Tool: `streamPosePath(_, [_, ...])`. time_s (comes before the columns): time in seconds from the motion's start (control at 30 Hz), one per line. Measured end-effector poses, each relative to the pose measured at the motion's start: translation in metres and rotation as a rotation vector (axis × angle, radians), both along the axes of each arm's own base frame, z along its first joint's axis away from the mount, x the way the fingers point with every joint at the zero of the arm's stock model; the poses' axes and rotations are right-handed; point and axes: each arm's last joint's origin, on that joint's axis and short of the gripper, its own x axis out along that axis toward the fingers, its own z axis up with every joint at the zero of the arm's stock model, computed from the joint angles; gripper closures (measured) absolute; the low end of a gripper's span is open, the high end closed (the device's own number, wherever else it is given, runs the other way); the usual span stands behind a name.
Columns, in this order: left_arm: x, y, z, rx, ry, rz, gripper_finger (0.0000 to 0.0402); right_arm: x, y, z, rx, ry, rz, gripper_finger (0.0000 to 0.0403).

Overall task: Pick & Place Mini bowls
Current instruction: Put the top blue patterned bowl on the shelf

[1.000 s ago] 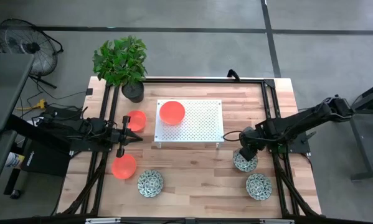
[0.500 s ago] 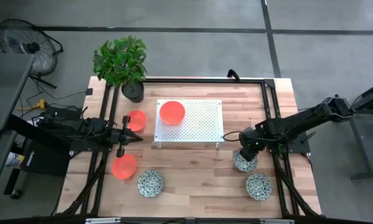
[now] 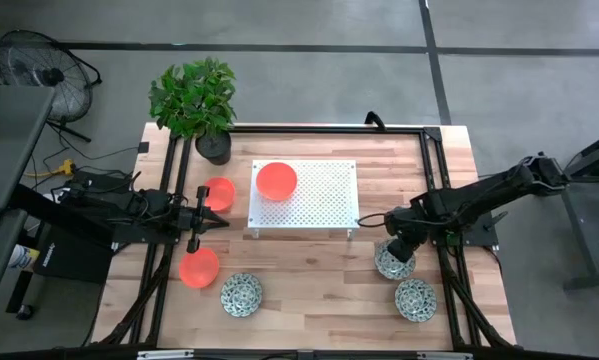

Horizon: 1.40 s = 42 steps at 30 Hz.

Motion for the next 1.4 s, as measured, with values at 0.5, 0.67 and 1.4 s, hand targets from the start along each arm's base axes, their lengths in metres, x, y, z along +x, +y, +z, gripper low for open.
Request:
streamPosePath(0.5, [0.0, 0.0, 0.0, 0.0, 0.0, 0.0, 0.0392, 0.016, -0.003, 0.123, -0.093, -0.215, 0.044, 0.0402])
streamPosePath(0.67, [0.0, 0.0, 0.0, 0.0, 0.0, 0.0, 0.0392, 0.021, -0.015, 0.172, -0.166, -0.378, 0.006, 0.0402])
streamPosePath(1.4, [0.0, 0.0, 0.0, 0.0, 0.0, 0.0, 0.0392, 0.183, -0.127, 0.166, -0.027, -0.3, 0.203, 0.0403])
